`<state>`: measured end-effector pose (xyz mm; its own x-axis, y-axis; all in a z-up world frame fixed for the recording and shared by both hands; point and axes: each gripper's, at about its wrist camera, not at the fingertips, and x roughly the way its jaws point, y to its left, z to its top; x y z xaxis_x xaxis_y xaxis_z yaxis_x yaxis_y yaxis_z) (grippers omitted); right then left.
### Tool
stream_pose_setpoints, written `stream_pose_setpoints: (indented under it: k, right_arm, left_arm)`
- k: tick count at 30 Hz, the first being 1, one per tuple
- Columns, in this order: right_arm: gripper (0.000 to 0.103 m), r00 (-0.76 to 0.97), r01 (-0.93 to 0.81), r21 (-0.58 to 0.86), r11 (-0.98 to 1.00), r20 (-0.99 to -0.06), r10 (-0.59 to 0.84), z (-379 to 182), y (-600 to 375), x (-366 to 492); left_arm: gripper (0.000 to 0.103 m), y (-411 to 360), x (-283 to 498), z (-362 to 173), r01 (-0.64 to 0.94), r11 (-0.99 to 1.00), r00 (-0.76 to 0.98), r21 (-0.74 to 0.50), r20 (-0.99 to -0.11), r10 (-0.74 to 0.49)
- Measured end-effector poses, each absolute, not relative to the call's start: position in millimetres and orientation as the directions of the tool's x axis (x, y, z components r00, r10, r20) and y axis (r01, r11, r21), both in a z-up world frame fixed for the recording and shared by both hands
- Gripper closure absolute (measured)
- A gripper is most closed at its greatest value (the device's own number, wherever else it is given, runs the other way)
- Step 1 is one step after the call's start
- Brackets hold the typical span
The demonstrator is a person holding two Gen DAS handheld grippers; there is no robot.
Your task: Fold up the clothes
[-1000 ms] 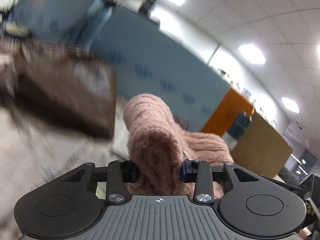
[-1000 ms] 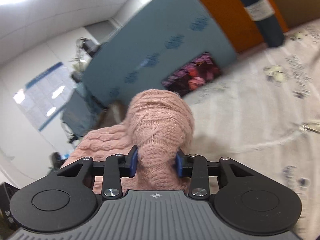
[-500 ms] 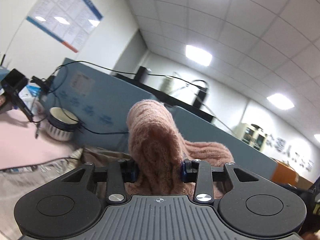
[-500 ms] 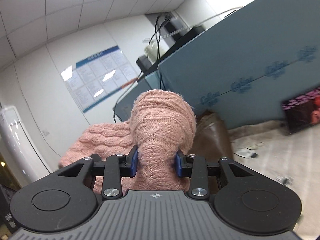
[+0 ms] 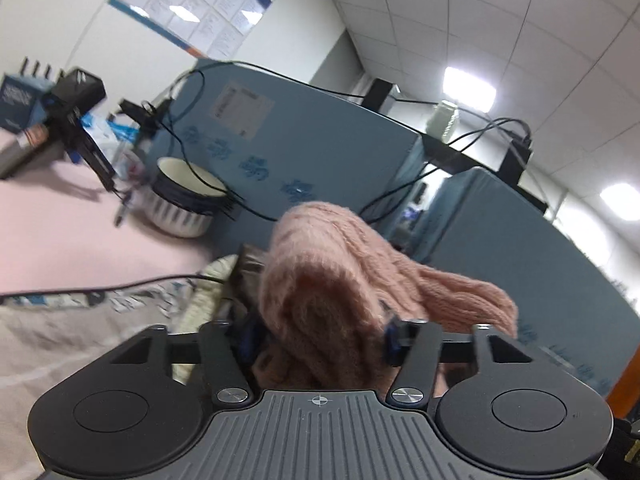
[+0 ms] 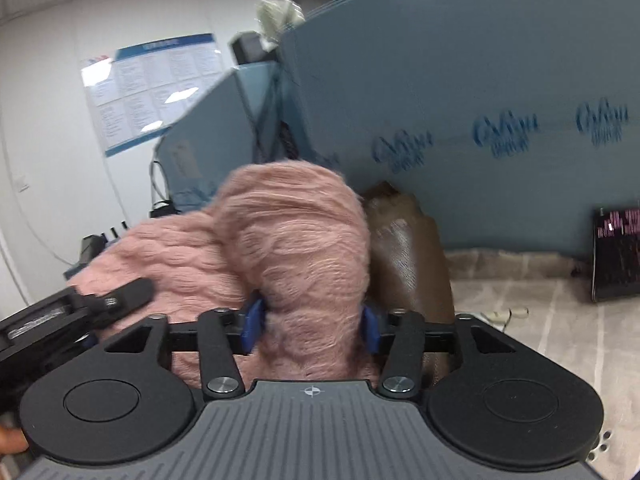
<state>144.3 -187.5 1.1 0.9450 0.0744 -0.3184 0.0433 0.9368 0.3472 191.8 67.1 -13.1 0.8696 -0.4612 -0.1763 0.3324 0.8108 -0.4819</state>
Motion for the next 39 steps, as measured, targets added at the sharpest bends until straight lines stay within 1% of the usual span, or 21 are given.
stream_pose_setpoints:
  k: [1,2,3,5,6,11,13,14,15,17,20,23,25,29,32,34,37,39]
  right_arm:
    - [0.054,0.944,0.045,0.341,0.939,-0.321,0.072,0,-188,145]
    - [0.053,0.943,0.048,0.331,0.942,-0.325,0.066,0,-187,146]
    - [0.052,0.942,0.051,0.320,0.946,-0.329,0.061,1,-186,147]
    - [0.051,0.938,0.062,0.315,0.947,-0.344,0.053,0,-187,150]
    - [0.050,0.935,0.068,0.315,0.947,-0.352,0.050,0,-187,151]
    - [0.048,0.929,0.089,0.284,0.955,-0.369,0.023,-1,-181,154]
    - [0.040,0.929,0.100,0.267,0.958,-0.370,0.006,3,-178,150]
    - [0.039,0.931,0.102,0.264,0.959,-0.365,0.001,7,-177,146]
    - [0.039,0.935,0.101,0.267,0.959,-0.355,0.001,11,-177,141]
    - [0.038,0.943,0.097,0.274,0.957,-0.334,0.000,21,-177,131]
    - [0.030,0.956,0.085,0.261,0.962,-0.295,-0.005,39,-175,117]
    - [0.026,0.967,0.070,0.239,0.969,-0.256,-0.007,53,-173,101]
    - [0.022,0.972,0.060,0.237,0.970,-0.233,-0.003,60,-172,89]
    - [0.018,0.980,0.059,0.227,0.972,-0.199,-0.013,71,-174,63]
    - [0.010,0.984,0.070,0.223,0.972,-0.178,-0.030,77,-178,41]
    - [0.001,0.986,0.075,0.224,0.972,-0.160,-0.039,80,-182,26]
    - [0.000,0.989,0.085,0.219,0.972,-0.140,-0.055,79,-186,6]
    - [0.000,0.988,0.088,0.229,0.969,-0.144,-0.056,73,-189,-1]
  left_arm:
    - [0.028,68,191,-13,0.327,0.814,0.873,-0.480,-0.176,-0.454]
    - [0.021,68,191,-13,0.321,0.818,0.877,-0.477,-0.177,-0.447]
    - [0.019,68,190,-13,0.315,0.822,0.880,-0.475,-0.177,-0.440]
    - [0.010,69,190,-14,0.304,0.829,0.887,-0.470,-0.177,-0.426]
    - [0.009,70,189,-14,0.298,0.832,0.891,-0.468,-0.177,-0.419]
    - [0.007,72,187,-14,0.269,0.848,0.907,-0.456,-0.178,-0.383]
    - [0.007,73,186,-15,0.257,0.855,0.913,-0.451,-0.177,-0.368]
    - [0.007,73,186,-15,0.251,0.858,0.916,-0.449,-0.177,-0.361]
    - [0.007,75,180,-12,0.244,0.856,0.929,-0.456,-0.143,-0.341]
    - [0.002,81,170,-5,0.231,0.851,0.952,-0.472,-0.073,-0.299]
    - [0.000,88,156,8,0.198,0.849,0.970,-0.489,-0.028,-0.242]
    - [0.000,90,143,20,0.215,0.845,0.967,-0.490,-0.015,-0.255]
    - [0.000,85,130,27,0.235,0.851,0.965,-0.470,0.005,-0.264]
    - [0.000,71,106,38,0.278,0.859,0.956,-0.430,0.038,-0.290]
    - [0.000,60,87,46,0.310,0.863,0.948,-0.399,0.060,-0.313]
    - [0.000,54,75,49,0.326,0.863,0.943,-0.387,0.072,-0.324]
    - [0.000,43,59,50,0.343,0.862,0.938,-0.373,0.086,-0.336]
    - [0.000,39,50,49,0.380,0.846,0.924,-0.374,0.112,-0.365]
